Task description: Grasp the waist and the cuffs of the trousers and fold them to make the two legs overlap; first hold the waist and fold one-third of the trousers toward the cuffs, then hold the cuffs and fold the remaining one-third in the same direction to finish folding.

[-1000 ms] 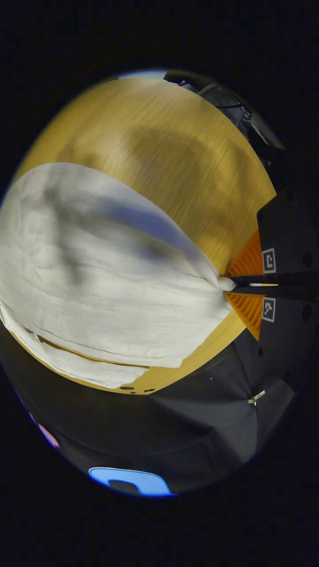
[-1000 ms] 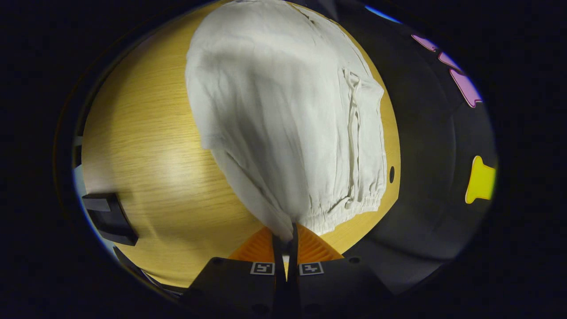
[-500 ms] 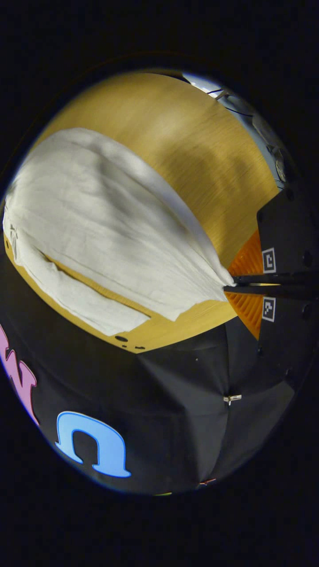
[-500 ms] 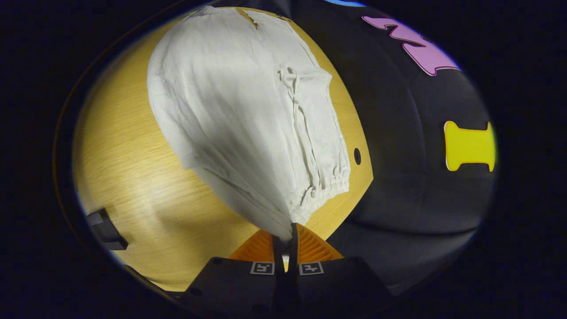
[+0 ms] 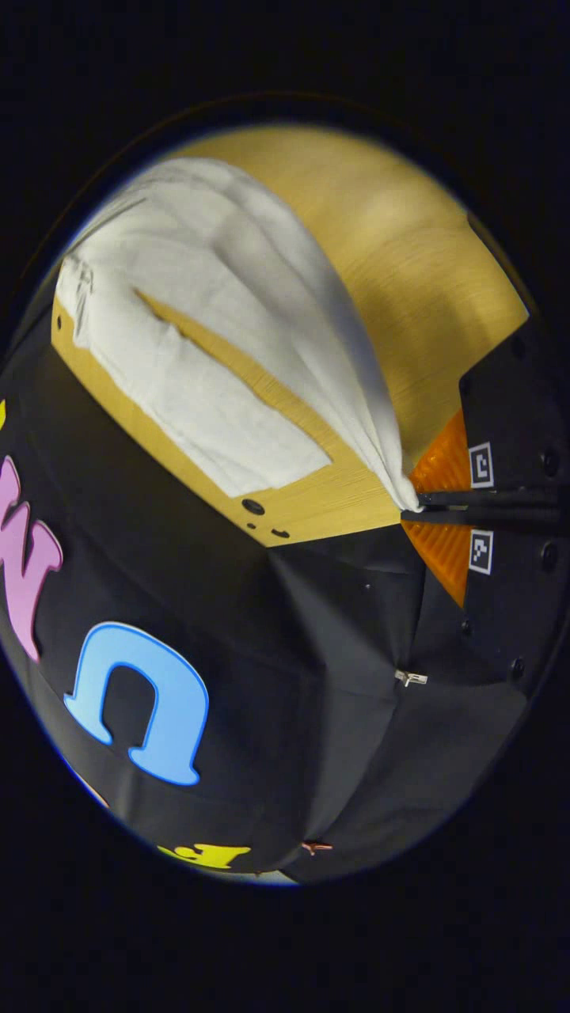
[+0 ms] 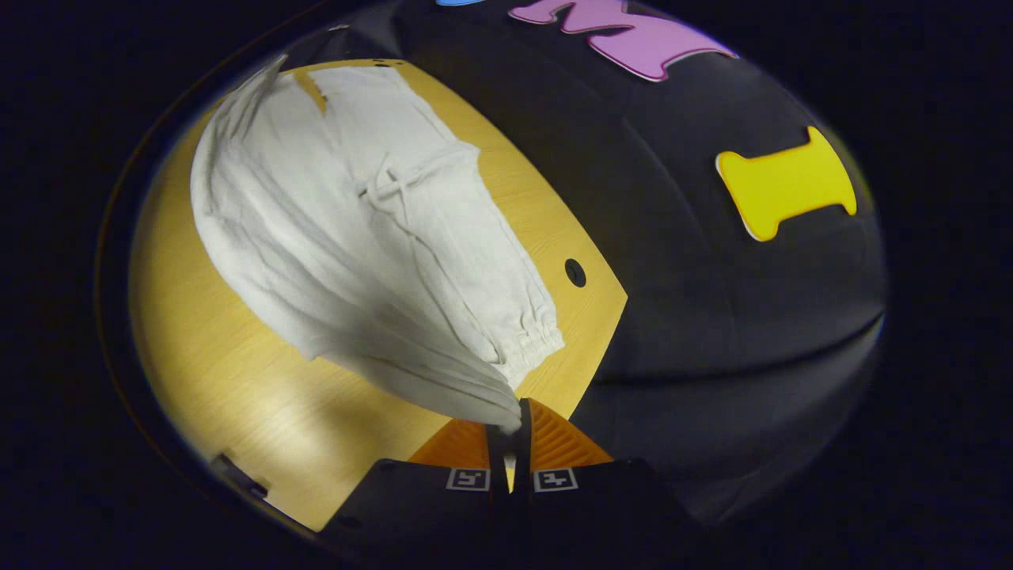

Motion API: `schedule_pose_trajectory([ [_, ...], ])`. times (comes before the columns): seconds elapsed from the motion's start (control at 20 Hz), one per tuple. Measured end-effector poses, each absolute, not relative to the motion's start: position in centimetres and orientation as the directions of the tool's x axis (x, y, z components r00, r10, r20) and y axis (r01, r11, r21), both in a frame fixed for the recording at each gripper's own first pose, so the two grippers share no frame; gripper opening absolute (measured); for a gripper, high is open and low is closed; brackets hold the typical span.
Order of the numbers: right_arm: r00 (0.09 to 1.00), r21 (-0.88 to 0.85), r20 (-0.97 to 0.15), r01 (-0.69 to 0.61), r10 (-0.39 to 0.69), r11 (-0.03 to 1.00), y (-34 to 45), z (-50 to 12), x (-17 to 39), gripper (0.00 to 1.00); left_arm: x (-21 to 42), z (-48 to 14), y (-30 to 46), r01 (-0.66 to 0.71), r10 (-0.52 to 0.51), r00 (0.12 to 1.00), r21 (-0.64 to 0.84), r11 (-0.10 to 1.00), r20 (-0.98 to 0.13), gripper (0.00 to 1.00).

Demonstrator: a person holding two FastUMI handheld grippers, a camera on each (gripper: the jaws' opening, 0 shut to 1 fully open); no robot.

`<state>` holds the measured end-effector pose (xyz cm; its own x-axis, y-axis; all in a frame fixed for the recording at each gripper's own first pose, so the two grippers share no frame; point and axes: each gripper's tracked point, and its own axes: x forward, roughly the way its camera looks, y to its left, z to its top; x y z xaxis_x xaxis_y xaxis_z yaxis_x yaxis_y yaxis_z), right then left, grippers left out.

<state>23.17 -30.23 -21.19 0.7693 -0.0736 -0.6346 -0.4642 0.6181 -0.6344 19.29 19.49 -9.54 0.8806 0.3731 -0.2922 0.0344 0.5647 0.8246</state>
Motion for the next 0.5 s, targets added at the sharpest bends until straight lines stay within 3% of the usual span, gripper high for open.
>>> schedule_pose_trajectory([
  [0.2,0.783,-0.566,-0.617,-0.374,-0.077,0.735,-30.1,-19.4,27.2,0.05,24.5,-6.6,18.1,-0.035,0.381,0.896,0.821,0.569,-0.226,0.05],
  [0.5,0.771,-0.435,-0.633,-0.274,-0.075,0.858,-29.4,-18.9,33.0,0.05,33.3,-4.5,16.2,-0.047,0.331,0.917,0.761,0.647,-0.225,0.05],
])
